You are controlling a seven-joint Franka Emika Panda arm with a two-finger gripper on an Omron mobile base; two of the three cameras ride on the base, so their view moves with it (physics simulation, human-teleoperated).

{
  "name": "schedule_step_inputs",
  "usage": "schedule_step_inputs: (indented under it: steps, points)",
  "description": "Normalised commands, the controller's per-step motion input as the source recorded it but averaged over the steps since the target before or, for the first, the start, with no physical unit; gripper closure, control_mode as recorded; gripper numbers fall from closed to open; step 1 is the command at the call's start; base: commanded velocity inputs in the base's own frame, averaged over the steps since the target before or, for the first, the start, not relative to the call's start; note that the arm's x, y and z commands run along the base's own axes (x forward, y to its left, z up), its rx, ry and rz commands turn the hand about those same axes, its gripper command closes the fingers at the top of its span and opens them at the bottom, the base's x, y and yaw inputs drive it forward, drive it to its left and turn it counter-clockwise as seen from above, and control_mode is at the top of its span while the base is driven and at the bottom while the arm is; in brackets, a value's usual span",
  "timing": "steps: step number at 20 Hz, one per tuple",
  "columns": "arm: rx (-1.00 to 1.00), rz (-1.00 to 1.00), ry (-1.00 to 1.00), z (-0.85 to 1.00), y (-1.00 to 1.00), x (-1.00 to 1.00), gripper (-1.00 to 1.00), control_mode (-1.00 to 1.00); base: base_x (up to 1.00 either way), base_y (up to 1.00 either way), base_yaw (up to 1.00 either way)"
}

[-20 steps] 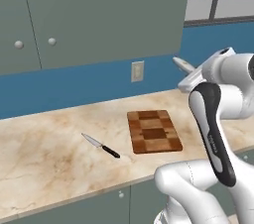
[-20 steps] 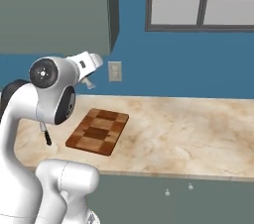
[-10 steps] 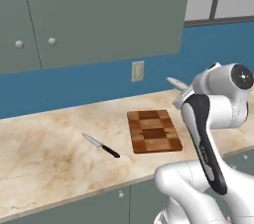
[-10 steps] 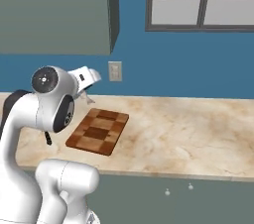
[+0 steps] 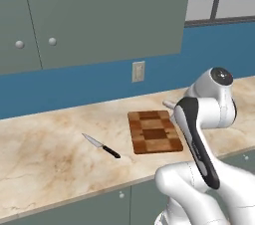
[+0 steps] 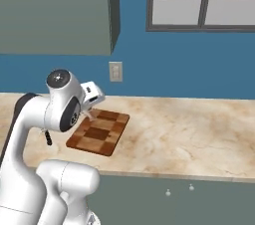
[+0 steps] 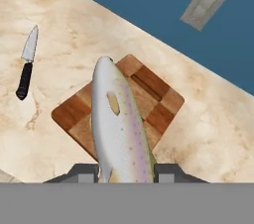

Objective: Retrieve the fish from the fridge and place it on the cutting board.

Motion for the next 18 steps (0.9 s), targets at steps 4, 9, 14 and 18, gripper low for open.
schedule_step_inputs:
  steps: [4, 9, 14, 18]
  points:
    - [0.01, 0.00, 0.11, -0.64, 0.00, 0.24, 1.00, -1.00, 0.00, 0.00, 0.00]
    - [0.06, 0.00, 0.07, -0.52, 0.00, 0.30, 1.00, -1.00, 0.00, 0.00, 0.00]
    - [0.03, -0.02, 0.05, -0.52, 0.00, 0.39, 1.00, -1.00, 0.00, 0.00, 0.00]
    - [0.02, -0.04, 0.10, -0.38, 0.00, 0.53, 1.00, -1.00, 0.00, 0.00, 0.00]
